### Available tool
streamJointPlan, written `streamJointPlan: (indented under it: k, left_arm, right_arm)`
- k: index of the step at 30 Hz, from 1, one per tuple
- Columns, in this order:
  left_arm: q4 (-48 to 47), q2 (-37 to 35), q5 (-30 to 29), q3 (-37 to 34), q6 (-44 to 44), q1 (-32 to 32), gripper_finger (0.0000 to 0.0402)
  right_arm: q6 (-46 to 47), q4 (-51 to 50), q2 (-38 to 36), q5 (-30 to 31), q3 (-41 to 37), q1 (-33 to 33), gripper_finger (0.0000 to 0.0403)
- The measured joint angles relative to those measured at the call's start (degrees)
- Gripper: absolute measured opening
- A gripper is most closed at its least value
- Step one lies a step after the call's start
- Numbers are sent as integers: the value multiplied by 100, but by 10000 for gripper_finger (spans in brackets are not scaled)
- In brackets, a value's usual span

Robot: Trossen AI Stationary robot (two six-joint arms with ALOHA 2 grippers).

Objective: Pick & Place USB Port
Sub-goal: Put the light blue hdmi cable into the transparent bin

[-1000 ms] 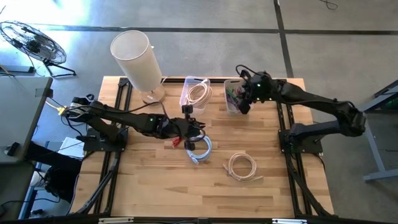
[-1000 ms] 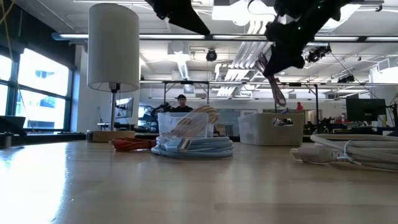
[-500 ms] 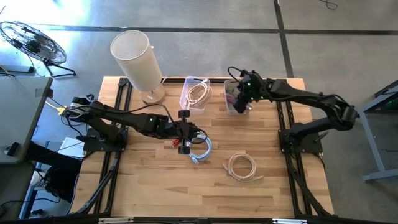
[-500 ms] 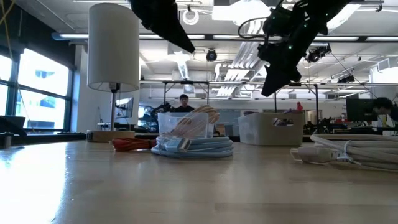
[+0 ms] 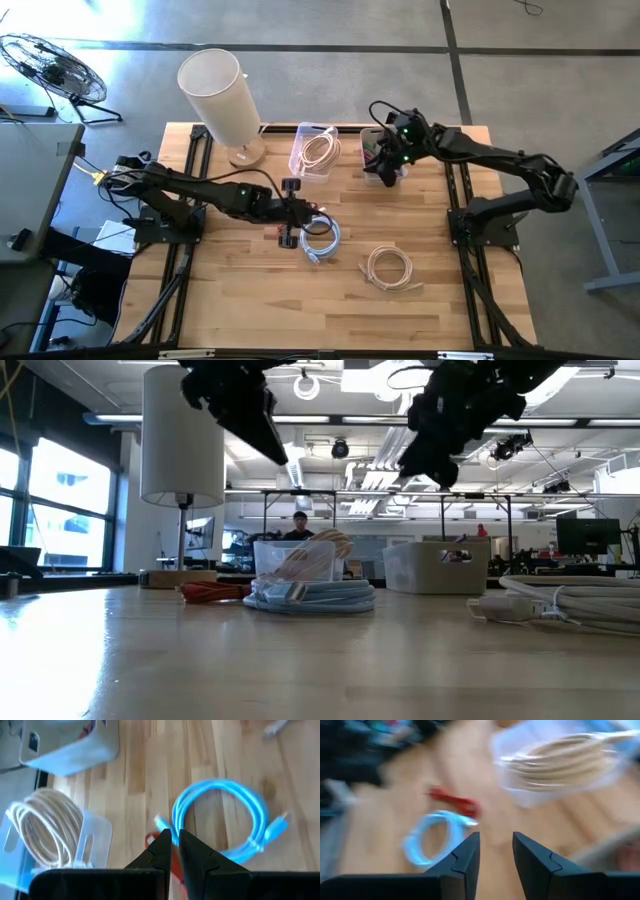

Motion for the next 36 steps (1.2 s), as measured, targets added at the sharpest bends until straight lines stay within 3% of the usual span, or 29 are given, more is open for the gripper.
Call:
streamJointPlan:
  k: [5,11,15,27,32,36]
  left_arm:
    - [-758,0,-3,0,-498,0,30]
    - [-1437,0,27,0,-1162,0,31]
    - [-1476,0,376,0,-1188,0,41]
    - [-1494,81,379,0,-1490,2,212]
    - [-957,337,1122,7,-680,-22,229]
    - [-312,691,1685,4,445,-158,229]
  right_arm:
    - [96,67,-191,-738,2,152,101]
    - [78,-56,-259,-801,2,443,105]
    - [21,-79,-259,-800,0,637,106]
    - [-82,-363,-259,-803,-9,1177,106]
    - [-323,-787,-259,-805,-9,1455,106]
    - [-369,-952,-259,-771,-9,1626,106]
